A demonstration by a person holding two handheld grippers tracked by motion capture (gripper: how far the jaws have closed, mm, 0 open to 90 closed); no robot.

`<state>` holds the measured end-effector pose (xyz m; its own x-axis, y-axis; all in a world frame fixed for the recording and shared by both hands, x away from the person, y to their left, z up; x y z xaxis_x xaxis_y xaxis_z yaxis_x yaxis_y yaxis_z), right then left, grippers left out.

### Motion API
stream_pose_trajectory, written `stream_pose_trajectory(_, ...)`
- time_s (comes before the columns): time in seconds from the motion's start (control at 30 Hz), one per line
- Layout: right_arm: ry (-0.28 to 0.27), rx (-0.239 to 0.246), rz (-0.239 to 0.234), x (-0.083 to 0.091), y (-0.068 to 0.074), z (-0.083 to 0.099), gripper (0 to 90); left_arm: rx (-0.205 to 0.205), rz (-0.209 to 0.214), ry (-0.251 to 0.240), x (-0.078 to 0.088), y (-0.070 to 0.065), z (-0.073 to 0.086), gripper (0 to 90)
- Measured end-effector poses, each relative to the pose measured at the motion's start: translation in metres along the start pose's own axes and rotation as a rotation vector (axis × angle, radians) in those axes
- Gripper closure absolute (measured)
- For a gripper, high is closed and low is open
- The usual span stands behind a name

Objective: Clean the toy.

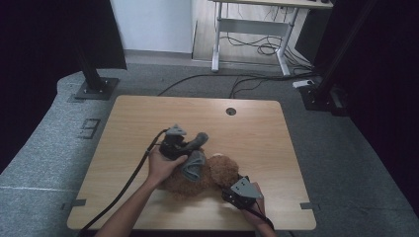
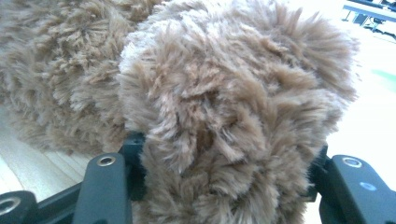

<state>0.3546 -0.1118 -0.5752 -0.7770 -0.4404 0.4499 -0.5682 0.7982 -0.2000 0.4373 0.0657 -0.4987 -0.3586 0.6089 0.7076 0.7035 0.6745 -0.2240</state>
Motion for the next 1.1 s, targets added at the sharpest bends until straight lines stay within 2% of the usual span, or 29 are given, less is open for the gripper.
stream_pose_trajectory(0.13,-0.002,0.001,0.002,0.000,0.000,0.000,40.4,0.089,0.023,-0.011,0.009,0.031,0.026,75.7)
stream_pose_trajectory(0.23,-0.004,0.001,0.003,0.000,0.001,-0.001,40.4,0.123,0.031,-0.033,0.017,0.042,0.038,75.8)
stream_pose_trajectory(0.5,-0.004,0.001,0.003,0.000,0.001,-0.001,40.3,0.105,-0.012,-0.060,0.034,0.048,0.046,75.8)
stream_pose_trajectory(0.63,-0.004,-0.002,0.003,-0.001,0.001,-0.001,40.4,0.118,-0.037,-0.105,0.055,0.056,0.051,75.7)
stream_pose_trajectory(0.7,-0.002,-0.003,0.005,-0.001,0.001,-0.001,40.4,0.132,-0.031,-0.126,0.067,0.058,0.055,75.7)
stream_pose_trajectory(0.87,0.006,-0.015,0.015,-0.002,-0.001,-0.002,40.4,0.134,-0.053,-0.131,0.087,0.061,0.072,75.5)
stream_pose_trajectory(1.0,0.008,-0.023,0.024,-0.005,-0.003,-0.004,40.3,0.157,-0.018,-0.090,0.083,0.061,0.089,75.3)
stream_pose_trajectory(1.1,0.012,-0.029,0.027,-0.006,-0.003,-0.004,40.3,0.175,0.029,-0.048,0.065,0.055,0.100,75.2)
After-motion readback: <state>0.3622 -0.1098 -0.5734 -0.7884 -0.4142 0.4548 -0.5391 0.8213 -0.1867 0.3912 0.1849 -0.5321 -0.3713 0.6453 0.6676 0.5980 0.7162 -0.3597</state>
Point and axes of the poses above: each handheld gripper's, and its own axes: x roughly backward along the jaws, z roughly out of its underside, y roughly to its left, the point moved 9 cm from there along -x, roughly forward along the jaws, and after that the axes turned 9 degrees about y, right-handed, at the moved point
